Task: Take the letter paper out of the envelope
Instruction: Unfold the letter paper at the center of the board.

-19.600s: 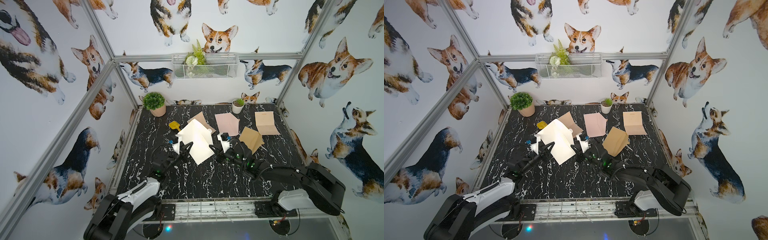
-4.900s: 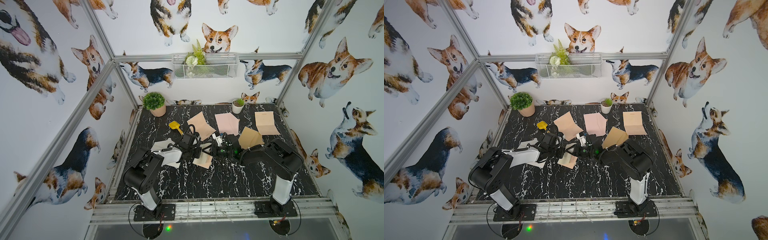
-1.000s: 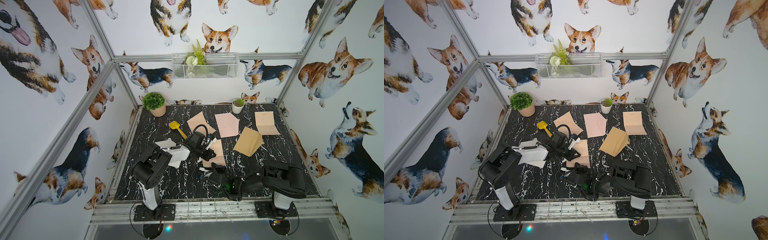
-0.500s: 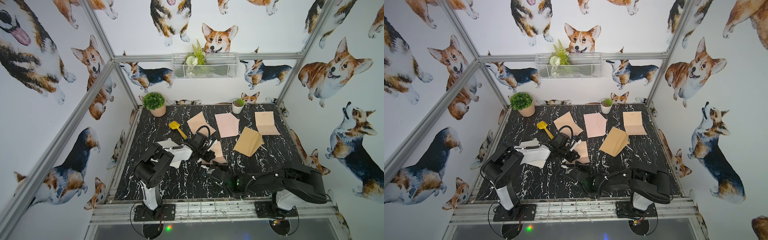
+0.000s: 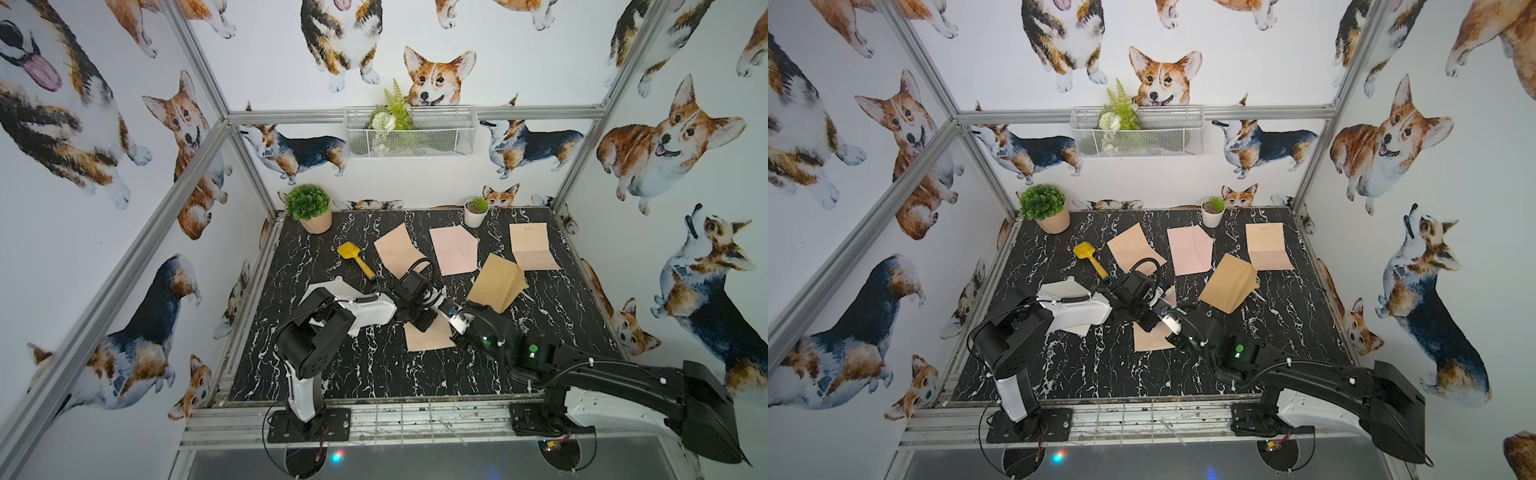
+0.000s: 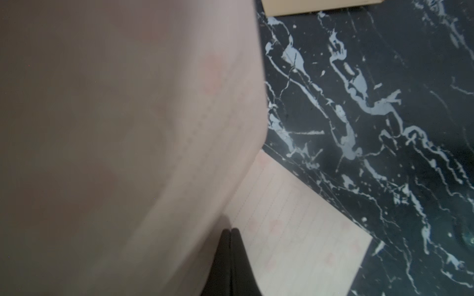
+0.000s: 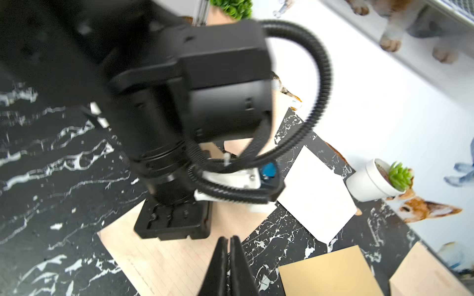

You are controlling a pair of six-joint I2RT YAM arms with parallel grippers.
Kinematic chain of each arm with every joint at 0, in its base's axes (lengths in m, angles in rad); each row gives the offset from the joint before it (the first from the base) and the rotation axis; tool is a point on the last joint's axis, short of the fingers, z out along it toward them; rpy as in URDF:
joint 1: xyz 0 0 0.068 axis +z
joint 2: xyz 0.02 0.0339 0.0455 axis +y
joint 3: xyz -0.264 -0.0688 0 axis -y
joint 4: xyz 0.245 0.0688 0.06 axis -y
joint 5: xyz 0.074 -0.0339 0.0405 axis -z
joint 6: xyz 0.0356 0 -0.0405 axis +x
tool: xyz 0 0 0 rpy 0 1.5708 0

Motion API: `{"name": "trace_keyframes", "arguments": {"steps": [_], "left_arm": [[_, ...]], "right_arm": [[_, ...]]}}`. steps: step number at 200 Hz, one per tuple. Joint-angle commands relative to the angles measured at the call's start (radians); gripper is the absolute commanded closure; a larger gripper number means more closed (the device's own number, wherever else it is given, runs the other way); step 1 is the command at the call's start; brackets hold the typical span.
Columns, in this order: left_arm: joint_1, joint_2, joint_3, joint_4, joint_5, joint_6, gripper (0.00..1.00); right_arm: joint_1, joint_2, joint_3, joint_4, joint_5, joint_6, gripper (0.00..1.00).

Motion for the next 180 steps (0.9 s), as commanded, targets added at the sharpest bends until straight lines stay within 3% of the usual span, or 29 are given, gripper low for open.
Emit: {"name": "trace_keyframes", "arguments": {"steps": [1,40,84,125,180], "left_arm": [[-0.006,0.002,0.011,-0.029,-0.061,0.032,1.00],[-0.008,0.011,0.016,-0.026,-0.055,0.027,1.00],[-0.008,0.013,0.013,-0.025,-0.064,0.030,1.00],[-0.008,-0.003,-0.001,-0.004,-0.053,0.028,1.00],[-0.006,-0.033,-0.031,0.054,0.056,0.032,1.00]], "right_arm": [[-0.086,-0.035,-0.008,-0.054,-0.188,0.154,1.00],[-0.111,0.066,0.018,-0.069,-0.271,0.217,1.00],[-0.156,0.228,0.014,0.076,-0.416,0.315,1.00],[-0.185,0.307,-0.021,0.206,-0.436,0.372,1.00],[-0.247,0.393,-0.054,0.363,-0.441,0.442,1.00]]}}
